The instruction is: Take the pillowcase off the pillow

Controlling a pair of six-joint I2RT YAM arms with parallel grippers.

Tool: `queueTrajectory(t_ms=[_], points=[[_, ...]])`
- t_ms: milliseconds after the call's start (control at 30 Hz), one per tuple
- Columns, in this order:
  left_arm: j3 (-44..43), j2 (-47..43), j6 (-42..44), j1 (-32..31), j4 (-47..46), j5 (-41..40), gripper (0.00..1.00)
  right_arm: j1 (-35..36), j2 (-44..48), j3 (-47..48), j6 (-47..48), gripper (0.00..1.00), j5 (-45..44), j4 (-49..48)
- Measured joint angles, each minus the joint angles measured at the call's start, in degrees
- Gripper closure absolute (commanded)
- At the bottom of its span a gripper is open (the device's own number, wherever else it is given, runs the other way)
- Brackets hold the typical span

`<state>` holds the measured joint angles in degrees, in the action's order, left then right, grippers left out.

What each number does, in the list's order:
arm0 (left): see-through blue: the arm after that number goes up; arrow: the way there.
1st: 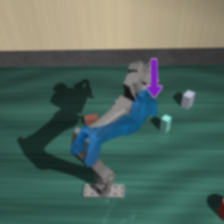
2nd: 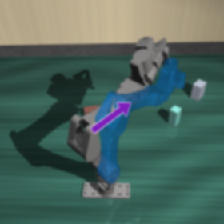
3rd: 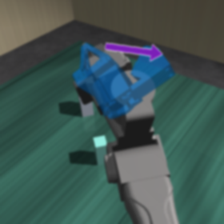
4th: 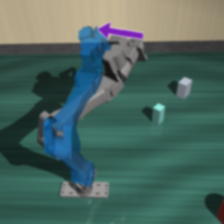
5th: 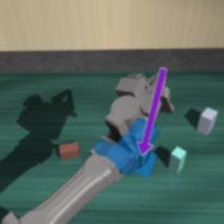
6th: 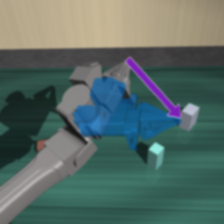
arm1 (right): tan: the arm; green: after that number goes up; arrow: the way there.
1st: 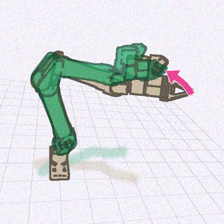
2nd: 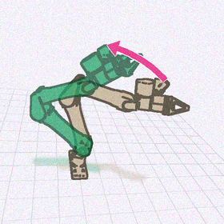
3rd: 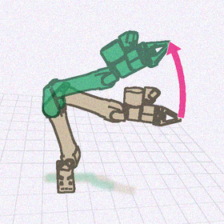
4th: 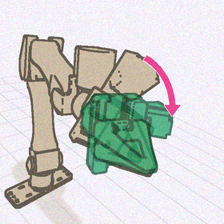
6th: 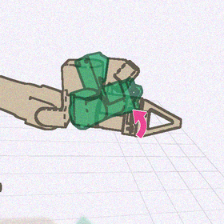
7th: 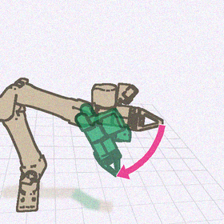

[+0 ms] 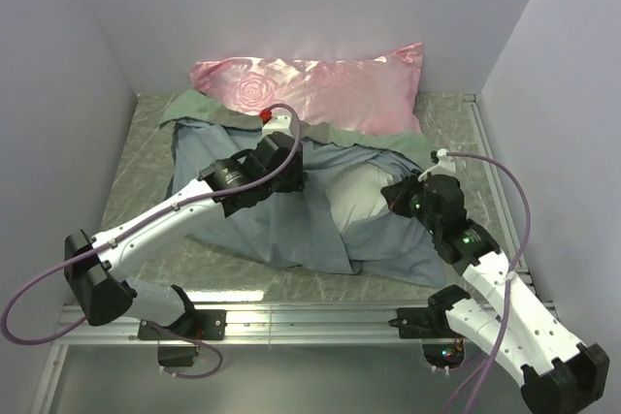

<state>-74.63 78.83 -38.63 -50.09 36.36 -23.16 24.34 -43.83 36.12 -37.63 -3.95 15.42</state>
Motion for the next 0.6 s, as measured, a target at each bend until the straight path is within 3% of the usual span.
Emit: queueTrajectory(t_ms=[333, 600], points=[[-16.8, -0.2, 2.9, -6.0, 6.8, -2.7, 0.36, 0.2, 3.8, 2.6, 0.0, 1.00, 1.9, 6.1], [-25.5, 2.8, 4.9, -15.2, 8.4, -2.1, 0.29, 0.3, 4.3, 5.5, 0.1, 1.00, 2.4, 8.2]])
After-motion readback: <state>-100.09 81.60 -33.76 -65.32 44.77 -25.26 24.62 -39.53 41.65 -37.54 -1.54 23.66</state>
